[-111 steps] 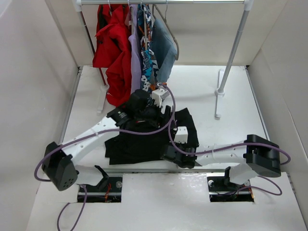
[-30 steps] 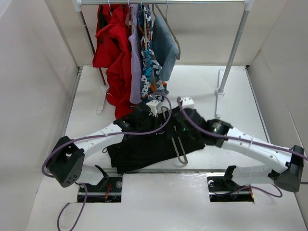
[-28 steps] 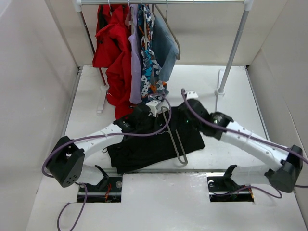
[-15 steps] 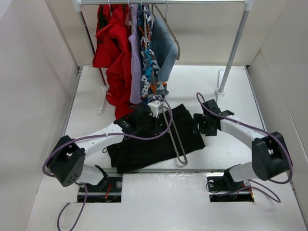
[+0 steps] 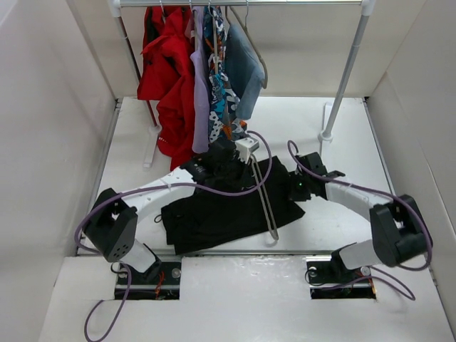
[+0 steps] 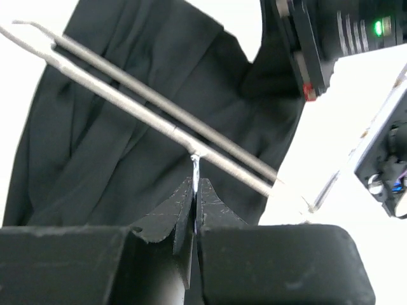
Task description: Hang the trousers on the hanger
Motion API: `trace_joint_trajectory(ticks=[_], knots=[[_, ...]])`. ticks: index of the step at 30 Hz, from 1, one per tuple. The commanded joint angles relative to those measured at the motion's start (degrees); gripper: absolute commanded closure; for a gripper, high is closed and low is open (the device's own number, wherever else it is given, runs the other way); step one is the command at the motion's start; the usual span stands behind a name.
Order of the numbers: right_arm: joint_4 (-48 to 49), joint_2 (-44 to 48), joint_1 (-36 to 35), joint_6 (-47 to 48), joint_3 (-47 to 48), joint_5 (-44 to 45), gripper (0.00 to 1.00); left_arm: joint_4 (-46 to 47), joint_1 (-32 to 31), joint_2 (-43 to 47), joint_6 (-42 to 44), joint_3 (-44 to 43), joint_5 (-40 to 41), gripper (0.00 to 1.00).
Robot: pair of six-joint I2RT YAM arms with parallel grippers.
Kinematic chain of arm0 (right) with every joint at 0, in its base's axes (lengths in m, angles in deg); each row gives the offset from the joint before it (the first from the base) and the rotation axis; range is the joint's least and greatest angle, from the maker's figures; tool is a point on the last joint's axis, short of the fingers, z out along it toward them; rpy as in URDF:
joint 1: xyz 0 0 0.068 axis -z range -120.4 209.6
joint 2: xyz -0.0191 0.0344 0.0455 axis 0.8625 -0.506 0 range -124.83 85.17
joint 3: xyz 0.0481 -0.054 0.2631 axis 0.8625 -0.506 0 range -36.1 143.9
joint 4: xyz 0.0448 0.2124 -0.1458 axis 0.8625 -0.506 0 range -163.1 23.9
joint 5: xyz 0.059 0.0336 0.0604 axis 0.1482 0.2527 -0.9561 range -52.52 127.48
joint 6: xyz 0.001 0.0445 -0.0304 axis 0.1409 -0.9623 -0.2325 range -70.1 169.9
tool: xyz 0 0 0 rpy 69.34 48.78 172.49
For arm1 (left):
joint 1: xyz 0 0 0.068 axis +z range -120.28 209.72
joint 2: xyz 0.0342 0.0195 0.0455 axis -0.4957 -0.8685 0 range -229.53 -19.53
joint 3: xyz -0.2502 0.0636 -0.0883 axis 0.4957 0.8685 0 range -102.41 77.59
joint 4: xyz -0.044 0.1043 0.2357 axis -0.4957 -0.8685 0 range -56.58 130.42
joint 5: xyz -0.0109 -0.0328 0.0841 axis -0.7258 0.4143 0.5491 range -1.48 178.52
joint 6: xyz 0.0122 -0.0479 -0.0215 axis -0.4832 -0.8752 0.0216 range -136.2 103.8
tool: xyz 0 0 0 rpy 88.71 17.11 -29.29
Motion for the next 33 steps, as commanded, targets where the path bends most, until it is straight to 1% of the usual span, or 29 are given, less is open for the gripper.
trace_joint_trajectory(ticks=[1, 2, 3, 5, 7, 9, 11, 13, 14, 16, 17, 18, 23, 25, 27, 29, 30, 31, 33], knots=[[-2.1, 9.5, -2.8, -3.2, -0.9, -0.3, 1.00, 0.4, -0.2, -0.5, 1.6, -4.0, -3.2, 1.00], [-3.3, 11.9, -5.3, -4.1, -0.9, 2.2, 1.00, -0.2, -0.2, -0.5, 1.6, -4.7, -3.2, 1.00], [-6.4, 16.4, -6.7, -6.3, -0.9, 4.0, 1.00, -0.2, -0.2, -1.0, 2.9, -5.4, -3.2, 1.00], [-9.6, 20.2, -8.9, -8.5, -0.2, 8.7, 1.00, -0.2, -0.8, -1.0, 3.4, -5.4, -3.2, 1.00], [-12.9, 24.5, -11.4, -10.7, 0.4, 10.5, 1.00, -0.2, -0.8, -1.6, 4.2, -5.4, -3.2, 1.00], [-12.9, 26.2, -13.5, -11.3, 1.0, 11.2, 1.00, 1.1, -0.8, -1.6, 4.7, -4.0, -3.2, 1.00], [-10.1, 26.8, -14.6, -11.3, 1.0, 10.5, 1.00, 1.7, -0.8, -2.1, 5.4, -2.7, -3.2, 1.00], [-6.2, 24.9, -14.6, -10.7, -0.6, 7.4, 1.00, 1.7, -0.8, -3.2, 6.1, -1.0, -3.2, 1.00], [-1.7, 22.1, -14.6, -10.2, -1.3, 5.7, 1.00, 1.7, -0.8, -3.2, 6.7, -0.4, -3.2, 1.00], [3.5, 19.3, -14.6, -10.2, -2.9, 1.7, 1.00, 1.7, -0.8, -3.8, 7.2, 0.3, -3.8, 1.00], [7.8, 18.1, -14.6, -10.2, -4.4, 1.1, 1.00, 1.7, -0.8, -3.8, 7.8, 1.0, -3.8, 1.00], [9.7, 15.9, -14.6, -10.2, -4.9, 0.5, 1.00, 1.7, -0.8, -3.8, 7.8, 1.0, -3.8, 1.00], [15.6, 8.8, -15.6, -5.7, -4.9, -4.2, 1.00, 1.7, -1.3, -5.2, 8.3, 2.1, -1.8, 1.00], [16.8, 5.4, -15.6, -4.3, -4.9, -4.8, 1.00, 1.0, -1.3, -6.6, 8.3, 2.1, -1.8, 1.00], [18.6, 3.9, -15.6, -3.1, -7.1, -4.9, 1.00, -0.4, -1.3, -7.3, 8.3, 2.1, -1.8, 1.00], [19.2, 3.2, -15.6, -2.1, -8.8, -4.9, 0.97, -0.4, -1.3, -7.3, 7.8, 2.1, -1.8, 1.00], [19.2, 3.2, -15.6, -2.0, -9.5, -4.9, 0.93, -0.4, -1.3, -7.3, 7.3, 2.1, -1.8, 1.00], [19.2, 3.2, -15.6, -1.2, -10.0, -4.9, 0.81, -0.4, -1.3, -7.3, 7.3, 2.1, -1.8, 1.00], [17.0, 4.6, -15.6, 0.7, -10.0, -4.9, 0.64, -0.4, -1.8, -7.3, 7.3, 2.1, -1.2, 1.00]])
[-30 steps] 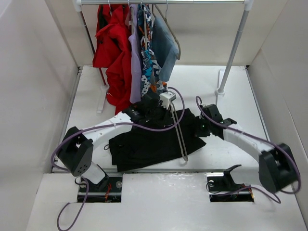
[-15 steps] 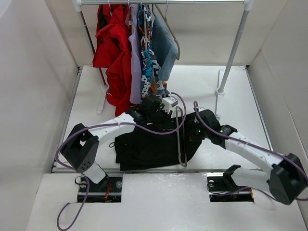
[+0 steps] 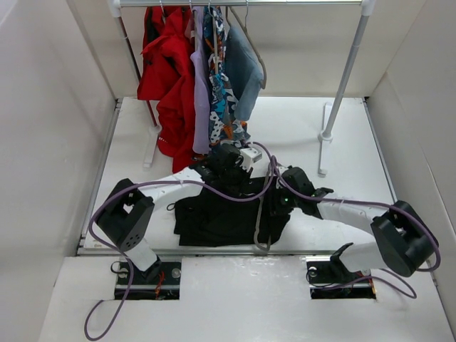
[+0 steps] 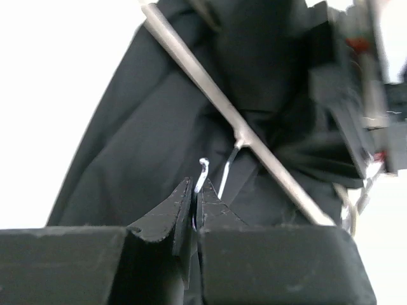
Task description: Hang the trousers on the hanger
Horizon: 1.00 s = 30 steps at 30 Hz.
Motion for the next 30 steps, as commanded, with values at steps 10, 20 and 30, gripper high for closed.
trace_joint_trajectory(ticks=[10, 20, 30], knots=[[-27.8, 9.3, -0.3, 16.7, 20.2, 2.4, 0.24, -2.2, -1.8, 0.1, -1.6, 0.3, 0.7, 1.00], [-29.6, 9.5, 10.4, 10.6, 15.1, 0.7, 1.00, -2.8, -1.8, 0.6, -1.6, 0.3, 1.7, 1.00], [-3.8, 5.6, 2.1, -4.7, 0.8, -11.7, 1.00, -4.5, -1.8, 0.6, -2.2, -3.3, 2.3, 1.00]])
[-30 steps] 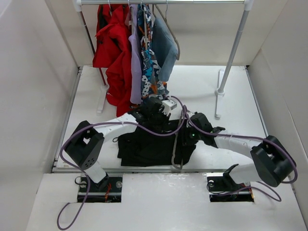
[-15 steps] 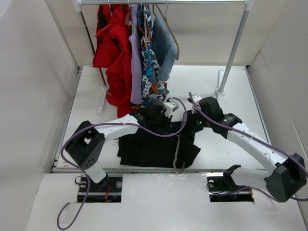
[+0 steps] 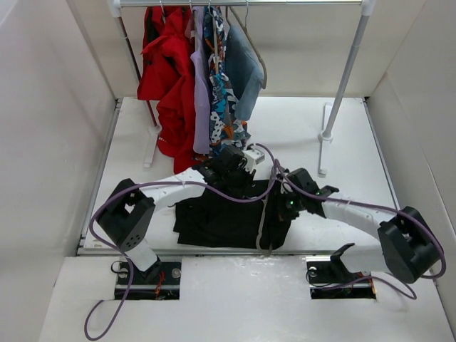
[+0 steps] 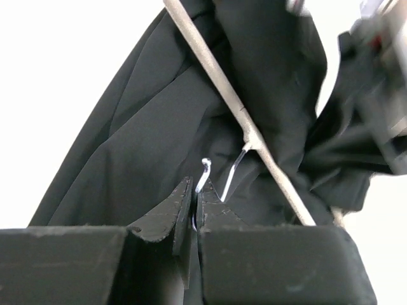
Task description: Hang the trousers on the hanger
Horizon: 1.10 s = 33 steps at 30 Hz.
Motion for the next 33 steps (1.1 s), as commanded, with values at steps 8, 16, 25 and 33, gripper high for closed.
trace_joint_trajectory(ticks=[8, 16, 25, 33], knots=[[25.7, -9.9, -2.9, -6.9, -6.8, -5.5, 1.00, -7.3, -0.5, -1.5, -4.6, -8.3, -5.4, 1.00], [28.2, -17.2, -0.4, -3.8, -3.3, -8.1, 1.00, -8.6, -0.5, -2.7, -9.3, -10.1, -7.6, 1.00], [3.7, 4.2, -1.7, -6.7, 0.6, 2.7, 0.61, -8.6, -0.5, -2.0, -9.3, -8.6, -4.4, 1.00], [-8.3, 14.0, -2.8, -14.2, -3.1, 10.3, 0.64, -8.6, -0.5, -2.7, -8.8, -9.8, -3.3, 1.00]])
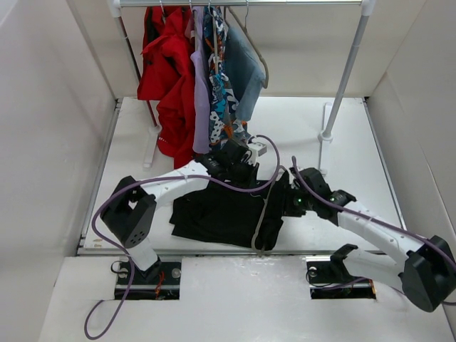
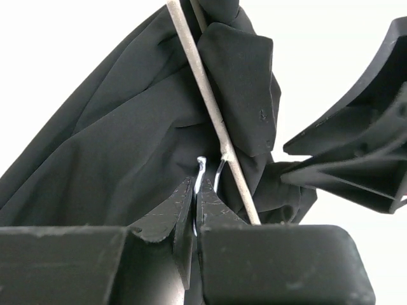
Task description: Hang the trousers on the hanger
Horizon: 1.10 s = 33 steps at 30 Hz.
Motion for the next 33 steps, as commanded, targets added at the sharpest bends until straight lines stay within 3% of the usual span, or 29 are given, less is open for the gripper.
trace_joint_trajectory(ticks=[1, 4, 6, 9, 14, 22, 27, 29, 33], knots=[[-5.6, 1.1, -1.2, -4.7, -3.7, 4.6, 0.64, -0.2, -0.4, -0.5, 0.0, -1.3, -0.3, 1.00], [-4.2, 1.6, -1.7, -6.5, -5.0, 4.6, 0.68, -0.2, -0.4, -1.0, 0.0, -2.5, -0.3, 1.00], [-0.2, 2.1, -2.3, -6.5, -6.4, 2.3, 0.82, -0.2, -0.4, -1.0, 0.0, -2.5, -0.3, 1.00], [15.8, 4.9, -3.7, -8.9, -11.6, -7.4, 0.89, -0.8, -0.4, -1.5, 0.0, -3.0, -0.3, 1.00], [28.8, 5.6, -5.2, -13.3, -18.1, -8.7, 0.92, -1.9, -0.4, -2.6, 0.0, -5.5, -1.6, 1.00], [49.1, -4.7, -5.7, -15.2, -23.1, -7.6, 1.00, -1.9, -0.4, -3.7, -3.6, -6.8, -5.9, 1.00], [56.6, -16.1, -7.0, -13.9, -21.2, -8.2, 1.00, -1.9, -0.4, -3.7, -3.6, -7.3, -5.9, 1.00], [60.2, -17.9, -7.0, -14.8, -21.8, -8.2, 1.00, -2.4, -0.4, -3.7, -3.0, -7.8, -5.3, 1.00], [58.6, -16.4, -7.0, -17.2, -25.0, -7.0, 1.00, -2.4, -0.9, -2.5, -3.0, -6.7, -4.1, 1.00]])
